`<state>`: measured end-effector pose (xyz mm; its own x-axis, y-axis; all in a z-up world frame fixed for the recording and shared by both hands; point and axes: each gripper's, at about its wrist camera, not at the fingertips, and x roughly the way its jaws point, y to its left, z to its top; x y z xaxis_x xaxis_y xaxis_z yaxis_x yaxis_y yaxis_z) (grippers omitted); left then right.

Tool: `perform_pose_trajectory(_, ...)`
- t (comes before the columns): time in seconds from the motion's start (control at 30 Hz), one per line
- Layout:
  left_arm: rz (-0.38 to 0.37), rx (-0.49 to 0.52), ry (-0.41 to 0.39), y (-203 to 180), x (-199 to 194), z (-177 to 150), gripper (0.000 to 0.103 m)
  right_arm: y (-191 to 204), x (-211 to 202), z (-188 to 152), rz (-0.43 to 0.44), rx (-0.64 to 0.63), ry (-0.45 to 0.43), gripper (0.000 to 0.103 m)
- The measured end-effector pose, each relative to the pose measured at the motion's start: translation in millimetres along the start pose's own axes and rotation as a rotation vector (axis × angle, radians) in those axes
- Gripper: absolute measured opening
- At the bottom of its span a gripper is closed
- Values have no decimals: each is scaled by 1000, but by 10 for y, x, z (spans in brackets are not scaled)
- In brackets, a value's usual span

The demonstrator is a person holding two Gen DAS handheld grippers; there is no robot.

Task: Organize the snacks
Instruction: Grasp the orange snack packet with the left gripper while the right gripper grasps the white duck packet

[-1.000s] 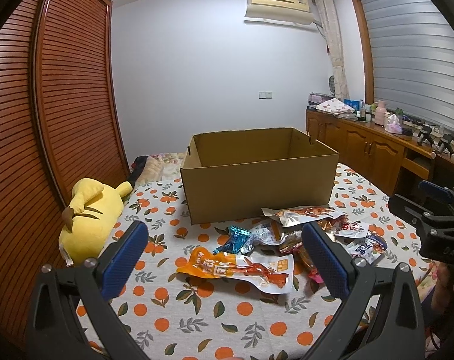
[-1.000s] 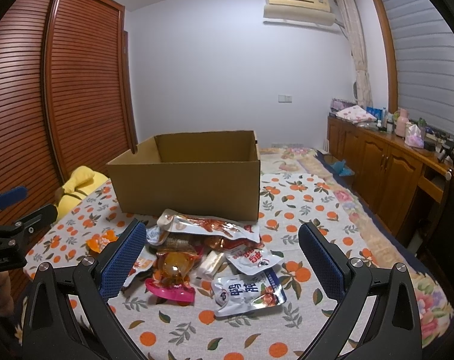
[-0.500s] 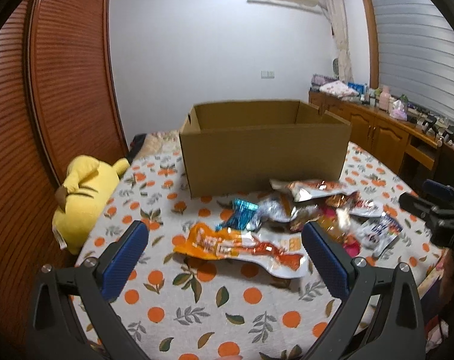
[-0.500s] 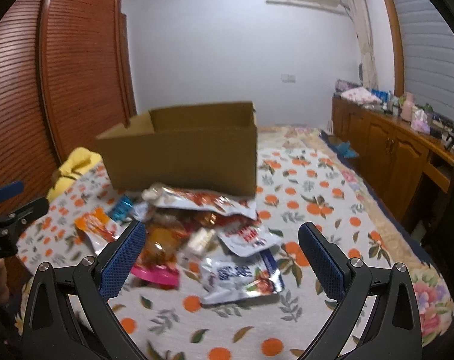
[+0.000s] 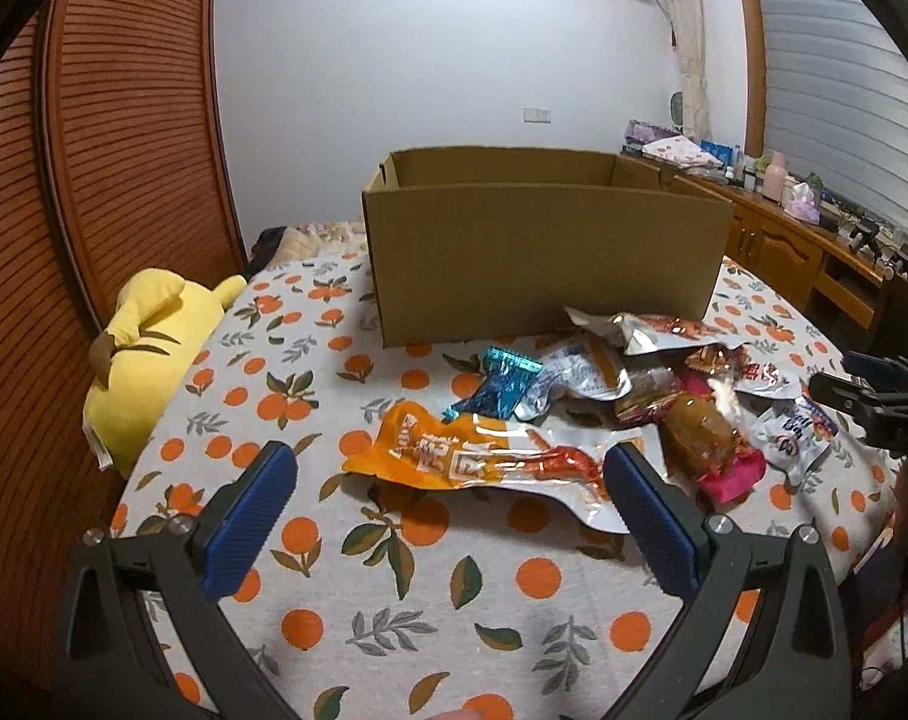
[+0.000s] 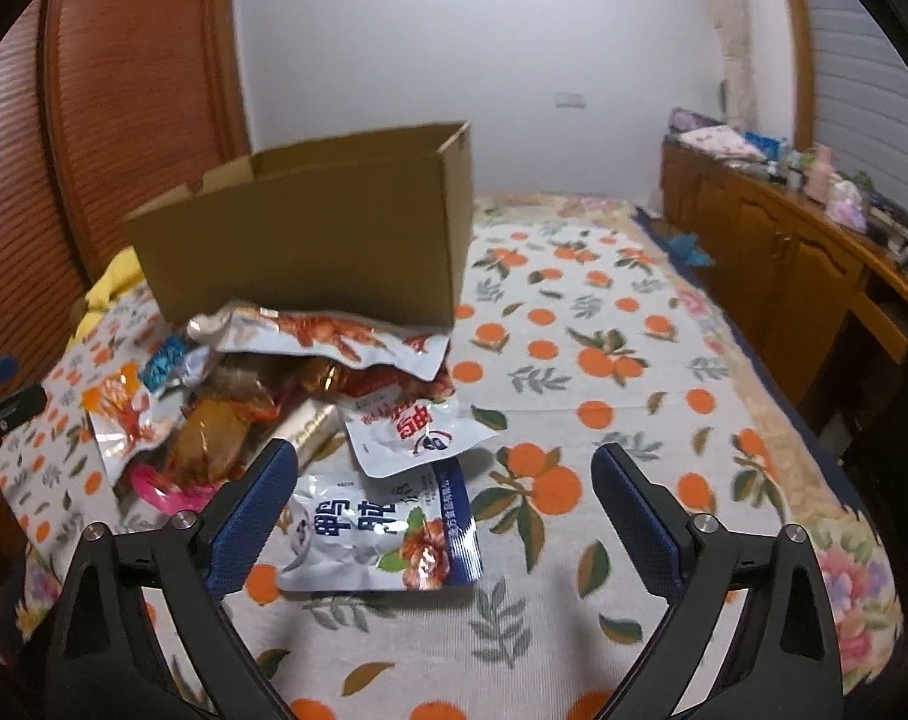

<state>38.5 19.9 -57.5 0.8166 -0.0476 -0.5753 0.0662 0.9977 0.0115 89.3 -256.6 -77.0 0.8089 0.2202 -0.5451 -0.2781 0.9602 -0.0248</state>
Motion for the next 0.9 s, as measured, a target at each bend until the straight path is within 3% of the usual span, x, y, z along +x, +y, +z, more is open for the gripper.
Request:
perform_pose_trajectory(0.23,-12,4,45,42,161,-10,103,42,437,139,86,-92,129,87)
perform_pose_trajectory(0.53,-54,20,107,1,319,51,103,35,830,250,118,-177,262,77)
perform_pose_trajectory(0.9,-85,3,181,90,534,135,102,30,818,223,108,-195,234,74)
